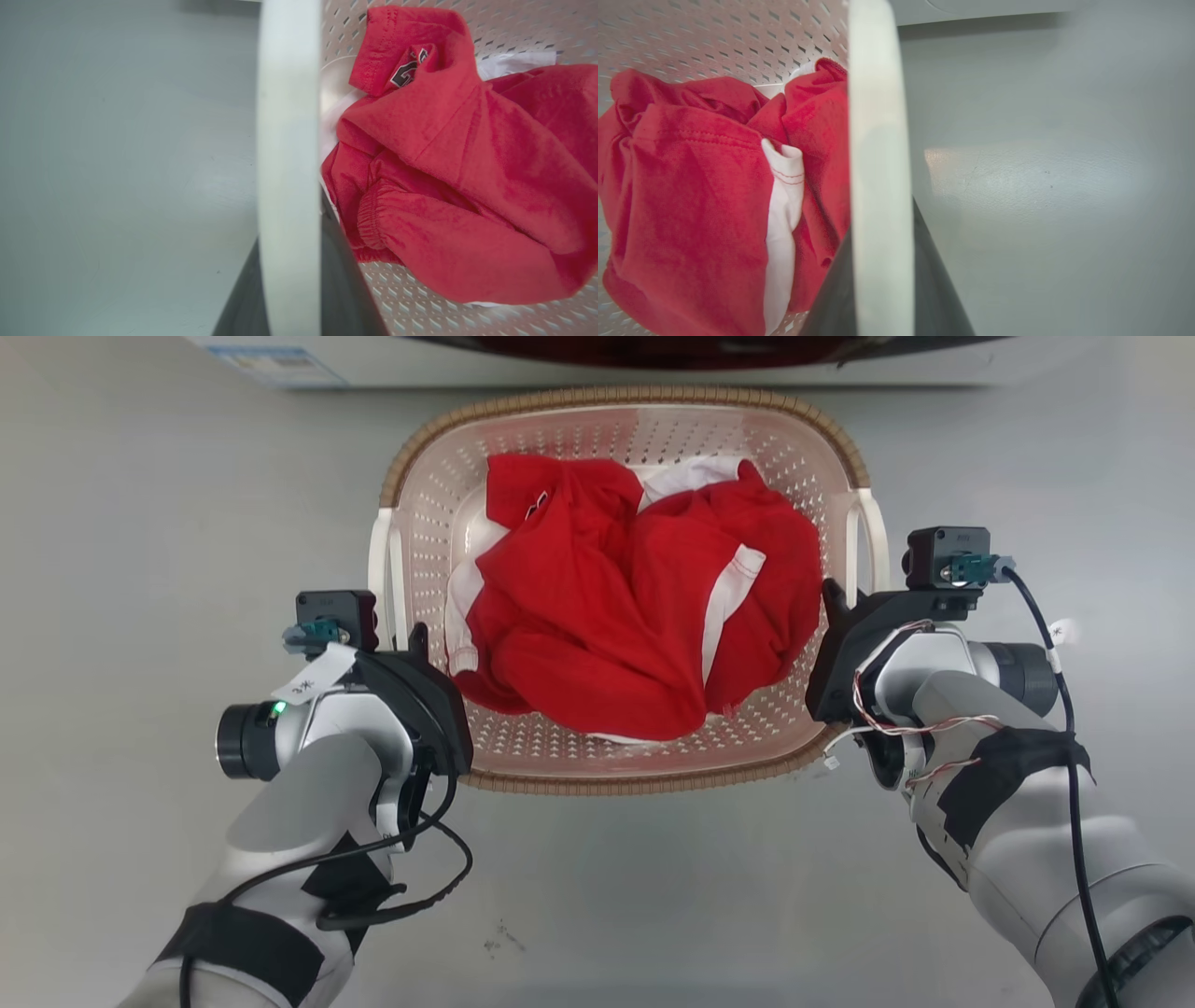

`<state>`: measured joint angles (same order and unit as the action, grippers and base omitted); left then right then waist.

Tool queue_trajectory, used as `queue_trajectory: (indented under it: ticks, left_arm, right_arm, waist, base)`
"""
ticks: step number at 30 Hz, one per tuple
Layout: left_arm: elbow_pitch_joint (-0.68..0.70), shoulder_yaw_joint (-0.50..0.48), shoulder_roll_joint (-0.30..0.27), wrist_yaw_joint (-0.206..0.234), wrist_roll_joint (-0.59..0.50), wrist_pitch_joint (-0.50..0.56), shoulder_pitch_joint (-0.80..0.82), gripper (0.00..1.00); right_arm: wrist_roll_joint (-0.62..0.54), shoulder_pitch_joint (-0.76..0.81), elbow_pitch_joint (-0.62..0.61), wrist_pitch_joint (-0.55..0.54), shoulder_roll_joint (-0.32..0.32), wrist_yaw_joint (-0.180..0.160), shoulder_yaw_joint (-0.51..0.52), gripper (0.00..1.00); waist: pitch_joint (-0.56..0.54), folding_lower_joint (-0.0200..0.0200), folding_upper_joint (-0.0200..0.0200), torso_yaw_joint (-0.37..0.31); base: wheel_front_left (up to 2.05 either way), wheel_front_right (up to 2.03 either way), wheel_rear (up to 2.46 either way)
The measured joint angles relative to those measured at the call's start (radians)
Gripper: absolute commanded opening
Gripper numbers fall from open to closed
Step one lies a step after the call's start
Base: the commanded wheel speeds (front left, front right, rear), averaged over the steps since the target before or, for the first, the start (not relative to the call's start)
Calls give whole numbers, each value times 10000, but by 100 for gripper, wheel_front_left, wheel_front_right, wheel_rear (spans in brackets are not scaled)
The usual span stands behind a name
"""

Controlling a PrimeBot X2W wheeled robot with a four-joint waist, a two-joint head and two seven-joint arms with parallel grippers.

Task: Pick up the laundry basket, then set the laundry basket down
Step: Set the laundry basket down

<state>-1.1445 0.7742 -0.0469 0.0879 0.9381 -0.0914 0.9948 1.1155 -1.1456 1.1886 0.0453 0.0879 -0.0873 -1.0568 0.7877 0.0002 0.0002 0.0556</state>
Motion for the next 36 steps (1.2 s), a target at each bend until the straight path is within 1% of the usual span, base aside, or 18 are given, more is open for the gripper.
queue_trajectory:
  ticks: [11,23,30,31,32,33,34,35,36]
  left_arm:
    - [-98,2,50,-61,-12,-272,242,0]
    - [-219,19,73,-102,-81,-646,497,0]
    - [-288,17,46,-105,-82,-840,846,0]
    - [-303,17,54,-105,-82,-878,845,0]
    - [-305,17,52,-105,-82,-886,845,0]
    - [-307,17,50,-104,-82,-909,846,0]
    - [-307,17,50,-107,-82,-938,850,0]
    - [-313,17,44,-146,-81,-965,854,2]
    - [-320,17,54,-178,-81,-965,855,16]
  right_arm:
    - [-79,-190,224,278,-10,140,-19,0]
    - [-167,-407,376,587,-38,186,-27,0]
    - [-238,-817,431,796,-46,257,-31,0]
    - [-240,-822,435,807,-46,257,-33,4]
    - [-249,-829,443,826,-46,257,-36,31]
    - [-259,-838,451,882,-46,259,-48,46]
    - [-280,-852,460,915,-59,257,-71,78]
    - [-295,-851,470,945,-88,257,-88,100]
    - [-326,-851,481,982,-90,257,-94,100]
  waist:
    - [1001,0,0,65]
    - [1321,-2,-2,41]
    - [1591,-2,-3,27]
    - [1609,-3,-5,25]
    - [1621,-4,-5,24]
    - [1631,-4,-5,24]
    - [1638,-3,-5,25]
    - [1640,-3,-4,26]
    - [1641,-2,-3,27]
  base:
    - [0,0,0]
    - [0,0,0]
    - [0,0,0]
    - [0,0,0]
    - [0,0,0]
    - [0,0,0]
    - [0,0,0]
    - [0,0,0]
    - [0,0,0]
